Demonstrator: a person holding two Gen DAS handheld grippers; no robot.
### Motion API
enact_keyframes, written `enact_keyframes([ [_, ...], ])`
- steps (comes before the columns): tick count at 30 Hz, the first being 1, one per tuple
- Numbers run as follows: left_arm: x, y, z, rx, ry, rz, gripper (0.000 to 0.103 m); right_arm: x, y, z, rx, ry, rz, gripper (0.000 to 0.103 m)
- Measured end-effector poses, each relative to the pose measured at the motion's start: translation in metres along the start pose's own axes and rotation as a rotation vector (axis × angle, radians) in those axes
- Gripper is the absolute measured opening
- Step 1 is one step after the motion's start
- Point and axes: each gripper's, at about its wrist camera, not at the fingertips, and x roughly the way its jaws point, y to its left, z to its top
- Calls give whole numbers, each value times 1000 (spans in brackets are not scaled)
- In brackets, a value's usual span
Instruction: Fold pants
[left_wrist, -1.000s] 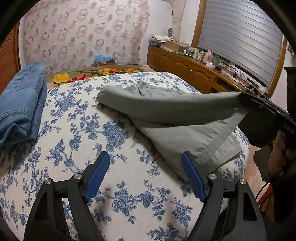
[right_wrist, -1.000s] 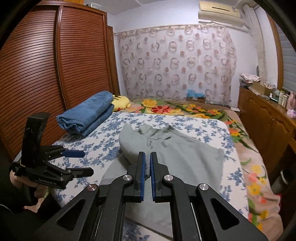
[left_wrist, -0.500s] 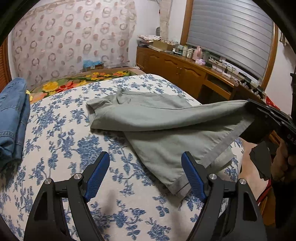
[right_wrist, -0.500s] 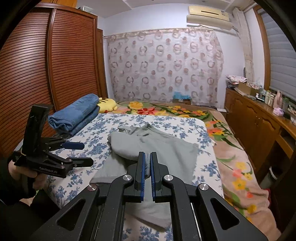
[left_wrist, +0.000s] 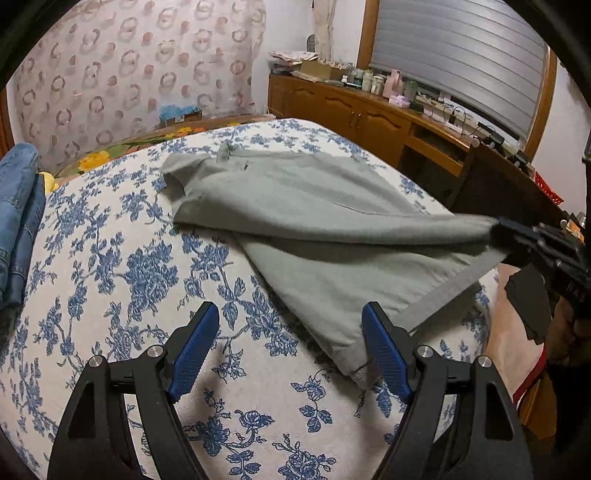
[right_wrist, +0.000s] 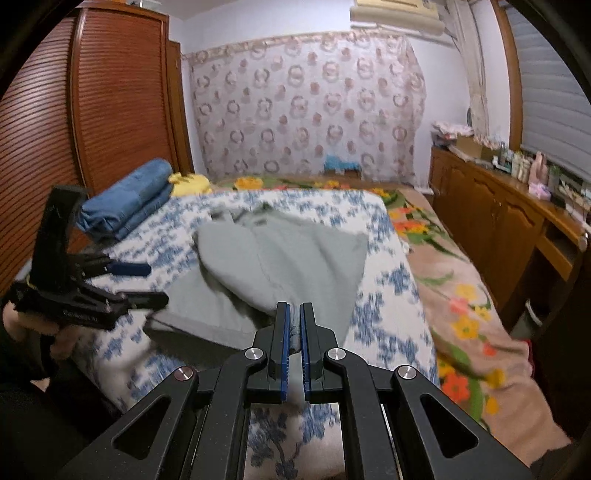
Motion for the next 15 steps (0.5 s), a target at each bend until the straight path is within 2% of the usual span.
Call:
enact_keyframes([
  [8, 9, -1, -10, 7, 30, 18, 80, 19, -8, -6, 41, 94, 3, 5],
  [15, 10, 4, -13, -10, 26, 10, 80, 21, -14, 1, 48, 104, -4, 7],
])
